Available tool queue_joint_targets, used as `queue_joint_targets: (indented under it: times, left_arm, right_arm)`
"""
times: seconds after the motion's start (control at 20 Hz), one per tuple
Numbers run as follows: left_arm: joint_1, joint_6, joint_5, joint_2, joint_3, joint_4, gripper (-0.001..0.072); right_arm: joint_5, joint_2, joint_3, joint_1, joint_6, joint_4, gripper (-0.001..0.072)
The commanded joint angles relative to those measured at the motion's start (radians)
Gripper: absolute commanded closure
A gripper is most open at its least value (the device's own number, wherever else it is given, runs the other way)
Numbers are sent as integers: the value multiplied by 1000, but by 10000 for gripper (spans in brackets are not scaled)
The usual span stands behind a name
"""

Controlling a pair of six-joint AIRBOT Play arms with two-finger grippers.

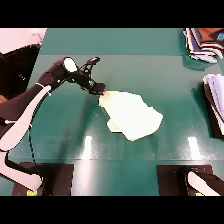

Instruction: Fold the shirts.

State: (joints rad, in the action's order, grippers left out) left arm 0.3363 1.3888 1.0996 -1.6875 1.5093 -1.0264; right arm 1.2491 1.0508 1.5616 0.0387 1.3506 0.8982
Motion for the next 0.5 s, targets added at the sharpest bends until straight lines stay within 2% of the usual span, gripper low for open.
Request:
queue_joint_targets:
  times: [0.0,0.1,0.2,0.25,0.3,0.35,0.45]
  left_arm:
    - [-23,2,-17,35,11,-35,682]
    - [-37,2,-19,84,31,-100,682]
    - [-45,1,-21,122,43,-121,681]
    - [-45,-2,-24,132,45,-132,681]
    - [-45,-2,-24,138,45,-130,681]
    - [-45,-1,-22,137,45,-130,681]
    - [-45,-1,-23,135,45,-130,681]
  right_arm:
    - [207,64,-32,27,31,112,694]
    - [223,78,-153,26,47,177,695]
    - [166,77,-333,17,49,158,687]
    - [117,77,-435,6,49,134,507]
    - [60,78,-528,-5,48,104,231]
    - [-9,78,-626,-22,44,71,155]
    - [-127,78,-774,-60,2,2,155]
